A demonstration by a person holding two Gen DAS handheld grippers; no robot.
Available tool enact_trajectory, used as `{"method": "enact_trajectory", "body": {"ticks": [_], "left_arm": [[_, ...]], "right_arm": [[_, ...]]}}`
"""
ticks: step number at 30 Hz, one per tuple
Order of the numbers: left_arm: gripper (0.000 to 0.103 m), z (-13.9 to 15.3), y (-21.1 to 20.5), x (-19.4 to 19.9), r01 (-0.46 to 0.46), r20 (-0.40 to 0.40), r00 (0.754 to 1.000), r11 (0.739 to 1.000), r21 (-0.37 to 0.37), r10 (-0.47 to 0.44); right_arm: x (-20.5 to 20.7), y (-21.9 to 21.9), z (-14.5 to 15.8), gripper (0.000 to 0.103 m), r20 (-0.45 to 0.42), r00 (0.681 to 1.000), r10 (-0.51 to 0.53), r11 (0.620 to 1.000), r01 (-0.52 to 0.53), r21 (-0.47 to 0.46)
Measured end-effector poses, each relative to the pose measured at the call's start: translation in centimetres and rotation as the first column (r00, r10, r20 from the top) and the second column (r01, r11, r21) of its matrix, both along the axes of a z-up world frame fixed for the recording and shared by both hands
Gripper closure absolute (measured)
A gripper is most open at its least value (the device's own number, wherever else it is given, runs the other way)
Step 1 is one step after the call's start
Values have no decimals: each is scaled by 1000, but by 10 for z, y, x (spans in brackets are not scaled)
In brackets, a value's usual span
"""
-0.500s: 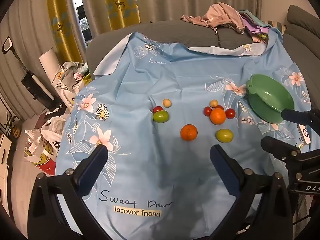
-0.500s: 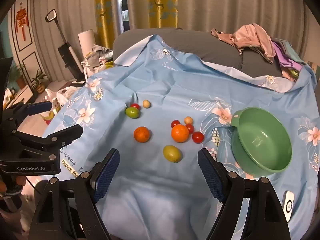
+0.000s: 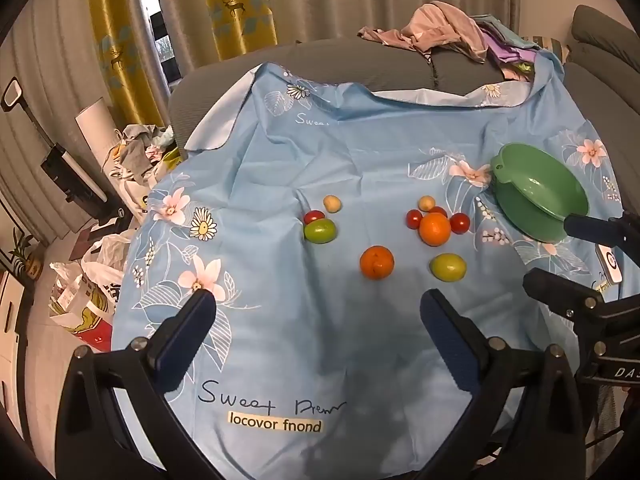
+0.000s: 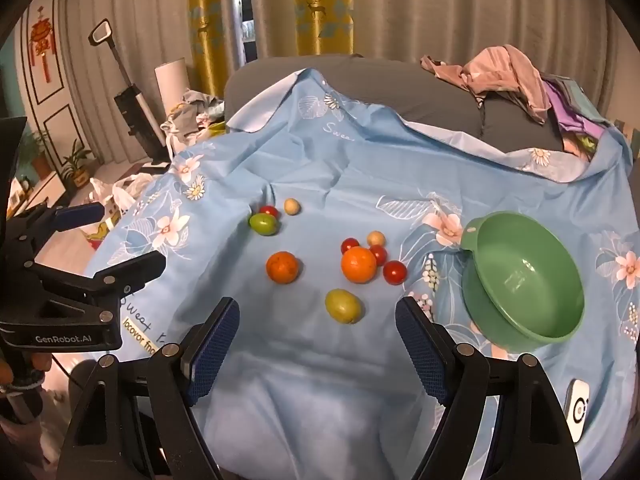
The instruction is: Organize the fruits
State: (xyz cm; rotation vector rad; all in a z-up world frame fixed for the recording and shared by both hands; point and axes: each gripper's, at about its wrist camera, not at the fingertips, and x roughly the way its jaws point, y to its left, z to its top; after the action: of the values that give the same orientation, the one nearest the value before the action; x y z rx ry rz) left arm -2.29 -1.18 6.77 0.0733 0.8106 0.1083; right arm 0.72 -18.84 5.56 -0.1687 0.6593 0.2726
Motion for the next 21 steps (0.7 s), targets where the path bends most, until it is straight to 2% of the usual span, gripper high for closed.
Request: {"method": "enact_trajectory", "body": {"ticks": [21], "left_arm": [[1, -2, -5, 1, 9, -14, 1000, 1000, 2, -9]], "right_arm": [[-1, -7, 0, 22, 7, 1000, 1, 1000, -1, 4]]}}
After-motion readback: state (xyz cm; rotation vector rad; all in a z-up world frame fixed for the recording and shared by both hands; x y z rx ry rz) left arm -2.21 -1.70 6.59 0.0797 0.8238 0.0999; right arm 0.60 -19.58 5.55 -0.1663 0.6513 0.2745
